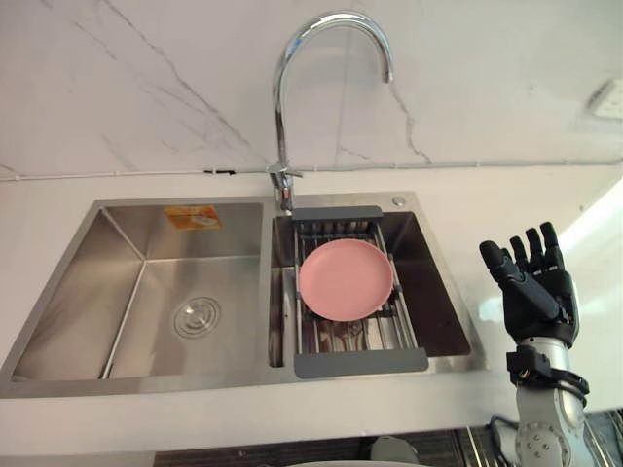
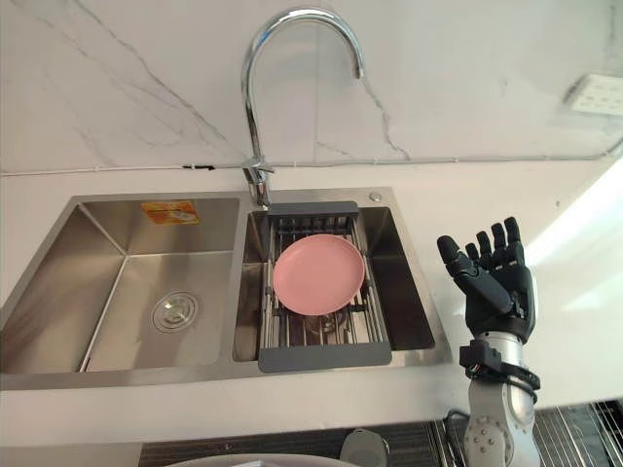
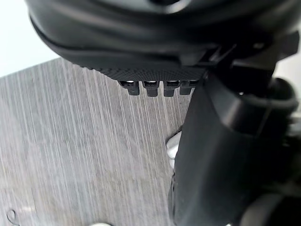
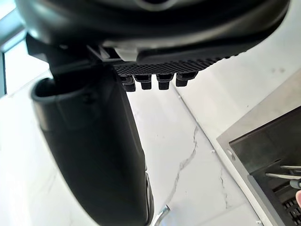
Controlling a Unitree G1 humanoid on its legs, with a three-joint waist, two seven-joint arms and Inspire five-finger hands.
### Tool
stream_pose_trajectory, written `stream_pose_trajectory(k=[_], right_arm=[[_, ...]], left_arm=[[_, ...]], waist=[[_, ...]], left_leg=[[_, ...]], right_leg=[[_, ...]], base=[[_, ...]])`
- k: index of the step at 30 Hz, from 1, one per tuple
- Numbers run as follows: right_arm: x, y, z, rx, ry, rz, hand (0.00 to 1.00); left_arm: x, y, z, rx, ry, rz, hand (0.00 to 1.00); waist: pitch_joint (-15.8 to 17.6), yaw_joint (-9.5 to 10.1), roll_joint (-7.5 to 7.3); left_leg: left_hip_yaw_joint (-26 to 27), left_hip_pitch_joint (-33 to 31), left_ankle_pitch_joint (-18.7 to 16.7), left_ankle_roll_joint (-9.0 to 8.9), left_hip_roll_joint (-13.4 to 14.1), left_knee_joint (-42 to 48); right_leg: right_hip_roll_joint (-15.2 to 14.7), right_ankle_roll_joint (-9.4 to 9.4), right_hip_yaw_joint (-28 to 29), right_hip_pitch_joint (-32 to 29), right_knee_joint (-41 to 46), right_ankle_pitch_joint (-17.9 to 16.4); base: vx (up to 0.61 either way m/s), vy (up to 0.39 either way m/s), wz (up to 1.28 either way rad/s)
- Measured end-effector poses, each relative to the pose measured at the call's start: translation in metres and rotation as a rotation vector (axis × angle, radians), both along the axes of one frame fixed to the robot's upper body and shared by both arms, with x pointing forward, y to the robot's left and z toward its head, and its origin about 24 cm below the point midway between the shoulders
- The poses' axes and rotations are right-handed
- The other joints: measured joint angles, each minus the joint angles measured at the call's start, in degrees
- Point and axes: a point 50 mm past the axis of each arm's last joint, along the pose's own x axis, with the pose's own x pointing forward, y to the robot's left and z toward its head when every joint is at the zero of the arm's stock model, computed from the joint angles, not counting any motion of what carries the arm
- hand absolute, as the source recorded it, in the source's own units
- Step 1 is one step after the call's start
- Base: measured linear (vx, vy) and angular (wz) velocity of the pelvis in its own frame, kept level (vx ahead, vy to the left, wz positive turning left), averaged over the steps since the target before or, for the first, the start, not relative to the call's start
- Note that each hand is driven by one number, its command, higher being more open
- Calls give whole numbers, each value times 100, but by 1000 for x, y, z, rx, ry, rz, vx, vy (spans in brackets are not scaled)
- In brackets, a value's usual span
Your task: Walk over to the sink, pick up the cup, carry it to the dishwasher, place the cup inside the dishwasher, then close the dishwasher door
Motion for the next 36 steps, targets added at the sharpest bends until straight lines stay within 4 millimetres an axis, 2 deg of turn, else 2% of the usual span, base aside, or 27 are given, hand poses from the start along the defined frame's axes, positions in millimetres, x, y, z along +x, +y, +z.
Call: stream_pose_trajectory(k=[1,2,3,4,5,6,8,10,11,12,13,14,16,18,20,23,27,36], right_arm=[[-1,6,-4,0,20,11,100],[0,13,-6,-1,28,35,100],[0,13,-6,-4,30,35,100],[0,12,-6,-7,29,31,100],[1,11,-3,-13,15,28,100],[8,11,3,-29,-20,44,100],[19,13,16,-64,-84,74,100],[29,14,30,-91,-167,103,100],[32,15,33,-96,-184,116,100],[34,17,36,-104,-201,137,100],[34,20,35,-110,-205,162,100],[35,21,36,-115,-209,178,100],[37,21,38,-158,-201,218,100],[37,18,41,-182,-206,223,100],[36,16,46,-207,-223,235,100],[35,18,55,-287,-254,272,100],[35,23,60,-442,-243,374,100],[44,31,60,-682,-131,530,100]], left_arm=[[1,1,0,9,-3,1,100],[3,2,0,30,-8,-3,100],[5,4,1,42,-11,1,100],[7,6,1,47,-16,10,100],[12,10,3,56,-39,26,100],[19,12,4,64,-48,28,100],[15,12,3,61,-43,91,100],[11,11,3,65,-41,187,100],[10,11,3,68,-41,214,100],[8,11,3,70,-39,247,100],[5,13,3,72,-38,286,100],[4,13,3,72,-41,307,100],[1,10,2,66,-47,363,100],[-5,10,2,71,-60,403,100],[-7,7,2,59,-67,418,100],[-8,8,2,57,-77,418,100],[-16,9,3,58,-88,437,100],[-23,11,4,70,-86,410,100]], waist=[[9,9,-5],[85,5,-17],[110,-23,-16],[103,-34,-28],[81,-49,-81],[96,-59,-119],[97,-20,-119],[95,113,-124],[106,148,-110],[117,144,-111],[90,150,-156],[80,181,-172],[76,230,-104],[58,228,-115],[37,223,-129],[5,225,-157],[-97,231,-254],[-250,317,-332]], left_leg=[[149,-79,-24,55,63,58],[371,-171,-89,150,209,220],[410,-255,-84,130,305,327],[425,-339,-94,108,376,437],[453,-500,-145,52,473,666],[511,-686,-182,5,586,871],[734,-695,-159,-24,690,871],[1153,-645,-151,-37,848,892],[1214,-649,-171,-53,904,958],[1278,-649,-198,-34,990,1113],[1292,-662,-224,-47,1058,1273],[1296,-681,-246,-70,1112,1363],[1290,-707,-216,-121,1355,1481],[1292,-689,-116,-215,1371,1367],[1294,-676,28,-235,1297,1175],[1290,-671,190,-215,1163,950],[1266,-586,298,-162,994,735],[1107,-435,584,-73,697,250]], right_leg=[[-89,-50,-322,-50,85,-67],[-366,-337,-806,-210,825,-254],[-540,-467,-1025,-217,1339,-354],[-643,-491,-1141,-196,1633,-410],[-711,-418,-1255,-209,1749,-424],[-585,-467,-1440,-297,1589,-381],[-306,-517,-1461,-266,1096,-265],[228,-299,-1166,117,-229,127],[257,-352,-1119,157,-234,-16],[128,-417,-1130,152,332,-514],[38,-239,-1157,326,474,-681],[69,-78,-1160,400,342,-672],[427,-191,-1151,610,-184,-449],[534,-188,-1152,694,-421,-398],[590,-184,-1167,744,-646,-289],[639,-239,-1201,831,-984,-18],[645,-213,-1265,1029,-1344,200],[530,-164,-1434,1164,-1429,278]], base=[[-137,-23,-88],[-101,-34,-76],[-38,-44,-53],[31,-78,-23],[27,-127,-32],[15,-149,-60],[-30,-106,-70],[-69,-110,-77],[-75,-134,-55],[-39,-135,-25],[-10,-132,-18],[-25,-148,-16],[-101,-165,-16],[-155,-113,-4],[-111,-52,3],[-78,12,4],[-65,78,8],[-76,116,11]])
